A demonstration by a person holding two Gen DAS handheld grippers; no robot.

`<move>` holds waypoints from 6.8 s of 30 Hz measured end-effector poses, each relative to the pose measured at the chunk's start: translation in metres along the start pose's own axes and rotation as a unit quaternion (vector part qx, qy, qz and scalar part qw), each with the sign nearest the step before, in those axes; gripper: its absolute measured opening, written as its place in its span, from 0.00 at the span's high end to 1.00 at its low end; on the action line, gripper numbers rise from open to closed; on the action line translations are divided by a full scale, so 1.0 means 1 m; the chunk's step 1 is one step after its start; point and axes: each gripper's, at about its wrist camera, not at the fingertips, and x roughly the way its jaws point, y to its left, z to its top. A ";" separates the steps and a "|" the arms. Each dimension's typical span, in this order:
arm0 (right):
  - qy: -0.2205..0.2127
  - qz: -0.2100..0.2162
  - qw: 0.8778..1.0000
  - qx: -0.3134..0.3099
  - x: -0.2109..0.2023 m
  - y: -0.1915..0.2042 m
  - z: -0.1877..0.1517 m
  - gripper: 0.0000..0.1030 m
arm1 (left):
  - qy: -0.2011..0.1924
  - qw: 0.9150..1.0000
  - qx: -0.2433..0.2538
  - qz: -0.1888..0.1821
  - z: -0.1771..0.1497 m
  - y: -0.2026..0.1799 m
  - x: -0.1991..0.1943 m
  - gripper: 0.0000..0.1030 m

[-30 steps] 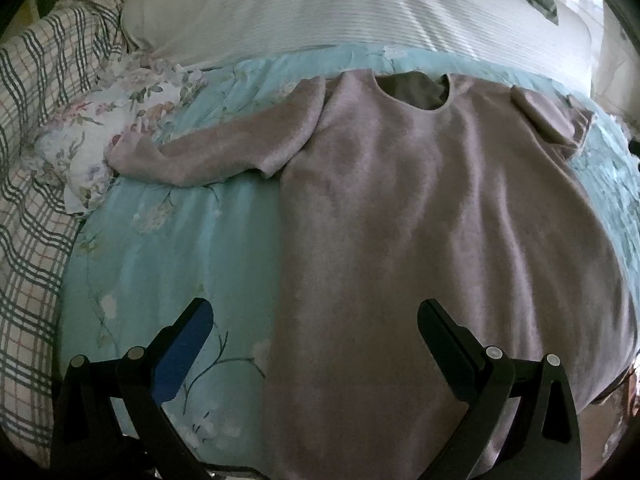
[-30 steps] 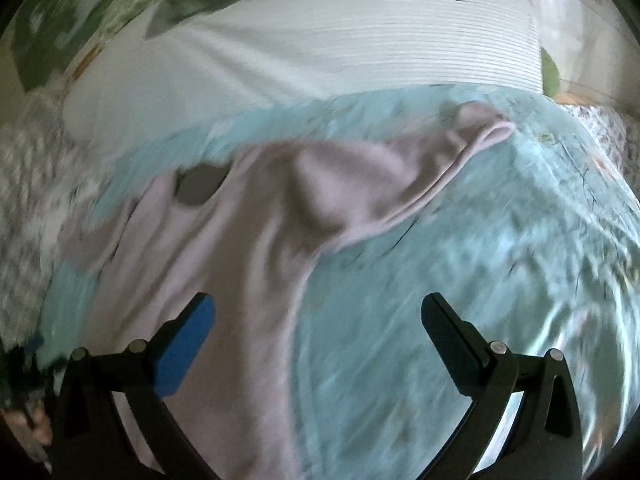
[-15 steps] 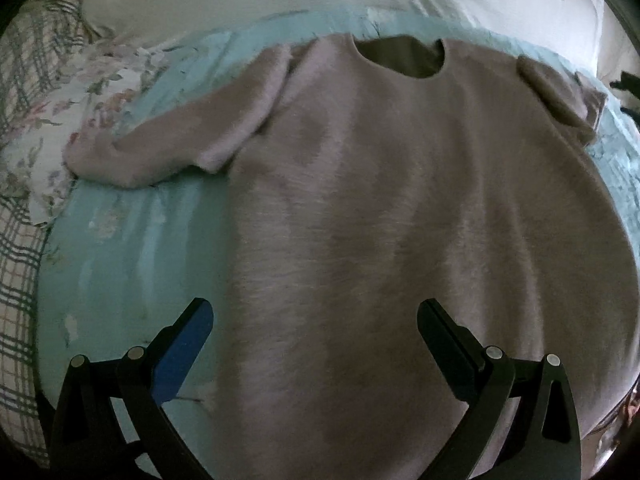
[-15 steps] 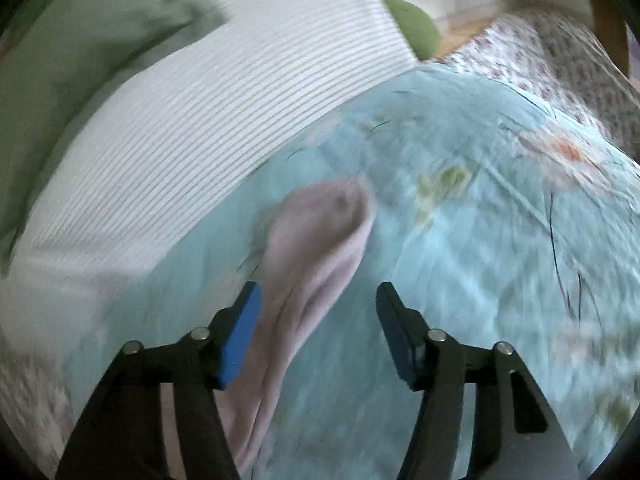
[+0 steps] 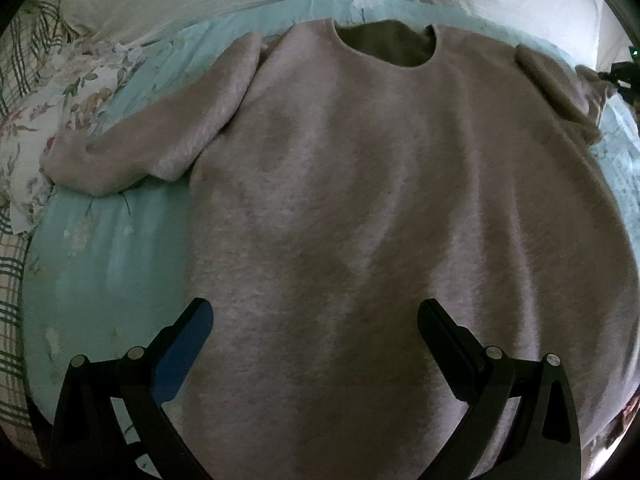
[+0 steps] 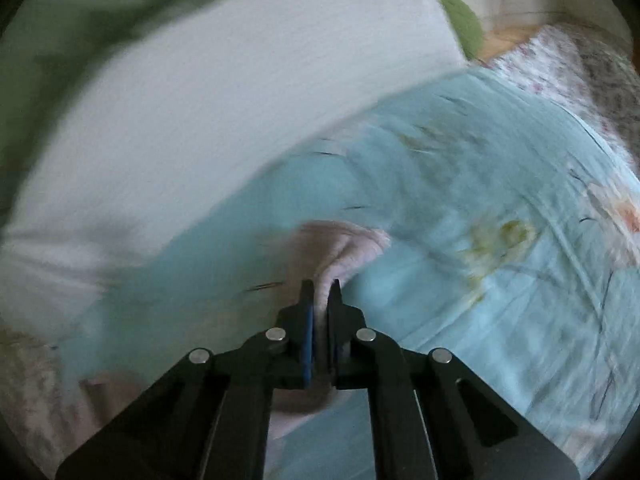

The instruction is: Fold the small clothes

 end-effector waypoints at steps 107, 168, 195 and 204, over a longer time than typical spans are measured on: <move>0.152 0.177 0.958 -0.167 -0.059 0.240 -0.299 0.56 | -0.145 0.956 -0.253 -0.029 0.038 0.233 0.021 0.33; 0.090 0.173 0.980 -0.035 -0.114 0.150 -0.297 0.55 | -0.085 0.963 0.026 -0.253 0.122 -0.113 0.062 0.78; 0.121 0.172 0.970 -0.119 -0.014 0.284 -0.259 0.88 | -0.094 0.983 -0.151 -0.040 0.051 0.106 0.049 0.33; 0.007 0.170 0.983 -0.064 -0.093 0.215 -0.209 0.88 | -0.092 0.968 -0.233 -0.008 0.058 0.137 0.063 0.39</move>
